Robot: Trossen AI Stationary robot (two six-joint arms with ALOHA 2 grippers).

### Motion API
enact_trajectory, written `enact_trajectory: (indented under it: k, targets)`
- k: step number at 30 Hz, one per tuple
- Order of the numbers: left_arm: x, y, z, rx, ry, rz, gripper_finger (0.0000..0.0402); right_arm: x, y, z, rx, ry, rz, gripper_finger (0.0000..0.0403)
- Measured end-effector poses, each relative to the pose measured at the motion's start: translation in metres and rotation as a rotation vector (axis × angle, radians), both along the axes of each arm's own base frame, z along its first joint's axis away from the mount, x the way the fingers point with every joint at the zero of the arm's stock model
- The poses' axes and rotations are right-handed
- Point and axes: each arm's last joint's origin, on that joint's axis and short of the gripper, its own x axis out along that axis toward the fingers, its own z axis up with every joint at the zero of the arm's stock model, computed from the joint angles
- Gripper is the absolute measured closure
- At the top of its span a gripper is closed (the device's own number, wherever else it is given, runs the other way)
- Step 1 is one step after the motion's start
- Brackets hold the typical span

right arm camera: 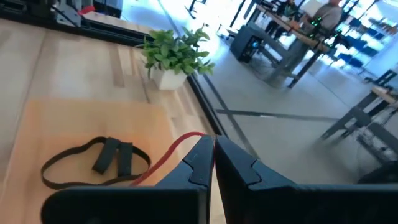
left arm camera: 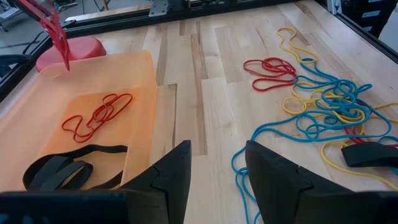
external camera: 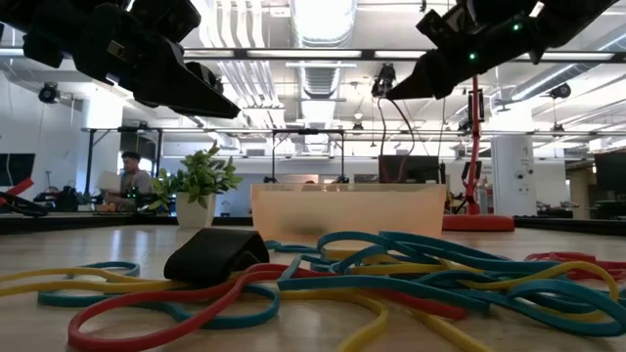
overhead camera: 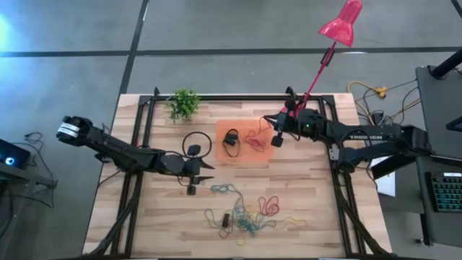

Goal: Pick and place rubber bands into bin
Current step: Put the red rubber band into the bin, then put the blue rubber band into the bin

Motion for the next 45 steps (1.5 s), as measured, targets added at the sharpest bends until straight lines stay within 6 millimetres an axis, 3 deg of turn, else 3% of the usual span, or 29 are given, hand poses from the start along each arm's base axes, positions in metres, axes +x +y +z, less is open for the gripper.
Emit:
enact_trajectory:
  k: [11,22,28,33,45]
  targets:
    - [0.000,0.000,0.000,0.000,-0.001,0.000,0.0265,-0.006,-0.005,-0.027,0.112,0.024,-0.031,0.0395]
    - [0.000,0.000,0.001,-0.003,-0.009,0.000,0.0265,0.021,-0.019,-0.056,0.125,0.072,-0.048,0.0394]
    - [0.000,0.000,0.001,-0.003,-0.009,0.001,0.0265,0.027,-0.032,-0.068,0.156,0.125,-0.095,0.0394]
    - [0.000,0.000,0.001,-0.003,-0.009,0.001,0.0265,0.029,-0.032,-0.071,0.200,0.173,-0.070,0.0391]
    - [0.001,0.000,0.003,-0.014,-0.025,0.001,0.0265,0.027,-0.029,-0.066,0.253,0.217,-0.036,0.0280]
